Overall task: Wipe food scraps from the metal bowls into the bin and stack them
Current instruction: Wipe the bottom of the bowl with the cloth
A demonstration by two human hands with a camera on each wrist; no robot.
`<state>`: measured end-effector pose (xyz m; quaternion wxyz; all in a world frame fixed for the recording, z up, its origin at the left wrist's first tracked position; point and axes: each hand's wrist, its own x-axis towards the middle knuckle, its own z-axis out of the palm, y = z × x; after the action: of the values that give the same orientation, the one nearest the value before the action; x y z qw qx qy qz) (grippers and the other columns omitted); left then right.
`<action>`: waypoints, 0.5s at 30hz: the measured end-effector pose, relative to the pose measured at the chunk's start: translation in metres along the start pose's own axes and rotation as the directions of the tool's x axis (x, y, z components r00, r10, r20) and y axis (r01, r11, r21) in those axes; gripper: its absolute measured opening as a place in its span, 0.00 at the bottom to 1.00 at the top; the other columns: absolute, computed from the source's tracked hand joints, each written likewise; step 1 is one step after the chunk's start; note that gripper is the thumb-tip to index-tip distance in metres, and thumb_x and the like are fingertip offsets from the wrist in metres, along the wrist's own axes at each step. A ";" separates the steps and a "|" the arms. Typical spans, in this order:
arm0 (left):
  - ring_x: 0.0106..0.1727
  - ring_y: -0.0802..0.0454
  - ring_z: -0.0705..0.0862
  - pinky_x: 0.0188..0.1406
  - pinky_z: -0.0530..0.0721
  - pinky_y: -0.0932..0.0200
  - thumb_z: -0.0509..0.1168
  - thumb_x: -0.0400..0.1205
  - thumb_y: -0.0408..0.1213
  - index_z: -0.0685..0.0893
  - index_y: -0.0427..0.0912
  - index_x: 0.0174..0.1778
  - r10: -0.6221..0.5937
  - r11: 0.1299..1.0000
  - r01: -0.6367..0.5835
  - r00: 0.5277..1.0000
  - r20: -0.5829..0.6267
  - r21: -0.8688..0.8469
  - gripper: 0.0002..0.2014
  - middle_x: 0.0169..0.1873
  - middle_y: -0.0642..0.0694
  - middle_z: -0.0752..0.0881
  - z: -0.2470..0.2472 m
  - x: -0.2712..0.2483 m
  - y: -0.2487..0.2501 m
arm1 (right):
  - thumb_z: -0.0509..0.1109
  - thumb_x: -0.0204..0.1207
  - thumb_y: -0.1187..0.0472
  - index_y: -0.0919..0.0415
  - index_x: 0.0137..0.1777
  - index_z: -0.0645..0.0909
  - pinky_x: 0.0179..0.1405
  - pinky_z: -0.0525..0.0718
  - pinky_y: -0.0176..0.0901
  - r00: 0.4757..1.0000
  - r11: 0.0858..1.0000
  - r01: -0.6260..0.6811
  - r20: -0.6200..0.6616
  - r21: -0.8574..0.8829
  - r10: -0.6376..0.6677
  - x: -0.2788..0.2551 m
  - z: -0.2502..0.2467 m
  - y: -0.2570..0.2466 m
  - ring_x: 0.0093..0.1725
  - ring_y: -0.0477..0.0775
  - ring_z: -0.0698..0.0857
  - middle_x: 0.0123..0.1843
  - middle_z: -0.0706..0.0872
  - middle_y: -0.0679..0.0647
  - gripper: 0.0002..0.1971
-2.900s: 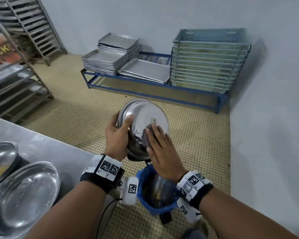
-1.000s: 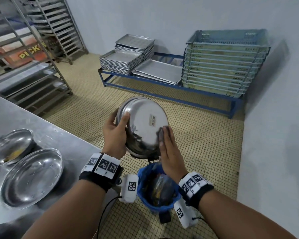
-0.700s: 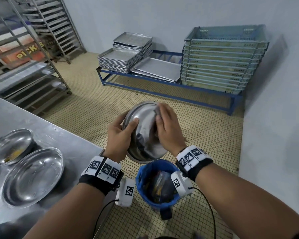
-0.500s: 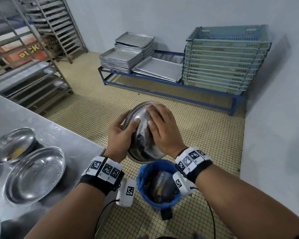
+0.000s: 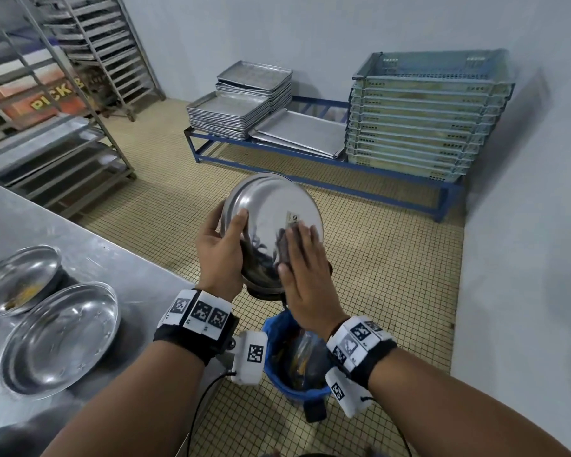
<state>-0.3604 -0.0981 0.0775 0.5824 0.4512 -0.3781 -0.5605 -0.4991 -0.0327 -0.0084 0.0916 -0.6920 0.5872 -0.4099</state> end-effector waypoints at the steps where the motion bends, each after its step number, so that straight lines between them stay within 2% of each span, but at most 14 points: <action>1: 0.55 0.38 0.94 0.49 0.94 0.40 0.74 0.85 0.36 0.85 0.48 0.71 0.008 1.000 -0.008 1.000 0.011 0.016 0.18 0.57 0.41 0.93 0.002 0.000 -0.001 | 0.48 0.92 0.50 0.51 0.91 0.42 0.88 0.49 0.68 0.999 0.999 0.037 0.012 0.001 -0.038 0.000 0.002 -0.005 0.91 0.57 0.38 0.93 0.40 0.51 0.31; 3: 0.58 0.38 0.94 0.59 0.92 0.35 0.74 0.85 0.35 0.86 0.51 0.67 0.026 0.998 -0.028 0.999 0.040 0.056 0.15 0.57 0.42 0.93 0.004 -0.001 -0.004 | 0.49 0.92 0.50 0.51 0.91 0.46 0.89 0.49 0.66 0.998 0.998 0.068 0.007 0.019 -0.068 0.007 0.000 -0.011 0.91 0.56 0.40 0.93 0.44 0.51 0.30; 5: 0.59 0.39 0.94 0.62 0.91 0.34 0.74 0.85 0.36 0.85 0.53 0.67 0.015 0.995 -0.021 0.998 0.065 0.093 0.15 0.59 0.41 0.93 0.004 -0.003 -0.008 | 0.49 0.92 0.50 0.52 0.90 0.51 0.89 0.50 0.65 0.999 0.998 0.041 -0.022 0.039 -0.040 0.023 -0.004 -0.012 0.91 0.54 0.43 0.93 0.48 0.51 0.28; 9: 0.55 0.38 0.94 0.56 0.93 0.39 0.74 0.85 0.35 0.82 0.46 0.74 0.020 0.990 -0.034 0.994 0.103 0.135 0.20 0.56 0.40 0.94 0.003 -0.007 -0.014 | 0.46 0.91 0.47 0.52 0.89 0.60 0.89 0.54 0.61 0.993 0.995 -0.089 -0.081 0.034 0.092 0.065 -0.016 -0.003 0.90 0.57 0.52 0.90 0.59 0.53 0.28; 12: 0.54 0.37 0.95 0.52 0.95 0.41 0.74 0.85 0.36 0.81 0.41 0.78 0.026 0.988 -0.045 0.992 0.126 0.150 0.24 0.55 0.40 0.94 0.004 -0.009 -0.015 | 0.43 0.89 0.43 0.57 0.85 0.70 0.86 0.62 0.63 0.981 0.984 -0.167 -0.094 0.056 0.172 0.089 -0.022 0.002 0.87 0.59 0.63 0.85 0.71 0.55 0.31; 14: 0.54 0.38 0.95 0.52 0.95 0.44 0.74 0.85 0.35 0.80 0.41 0.78 0.024 0.989 -0.041 0.993 0.117 0.141 0.24 0.55 0.41 0.94 0.005 -0.009 -0.014 | 0.44 0.89 0.44 0.58 0.85 0.69 0.86 0.61 0.63 0.982 0.989 -0.145 -0.113 0.037 0.148 0.089 -0.021 -0.001 0.87 0.59 0.62 0.85 0.70 0.56 0.31; 15: 0.55 0.39 0.95 0.53 0.95 0.44 0.74 0.85 0.35 0.80 0.41 0.78 0.024 0.991 -0.038 0.994 0.107 0.130 0.24 0.56 0.40 0.94 0.006 -0.008 -0.013 | 0.45 0.90 0.45 0.56 0.86 0.66 0.88 0.58 0.64 0.987 0.994 -0.111 -0.114 0.019 0.113 0.084 -0.019 -0.003 0.89 0.59 0.58 0.88 0.65 0.56 0.29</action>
<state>-0.3710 -0.0900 0.0677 0.5393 0.4524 -0.4516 -0.5483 -0.5117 -0.0995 0.0448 0.0849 -0.6325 0.6267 -0.4472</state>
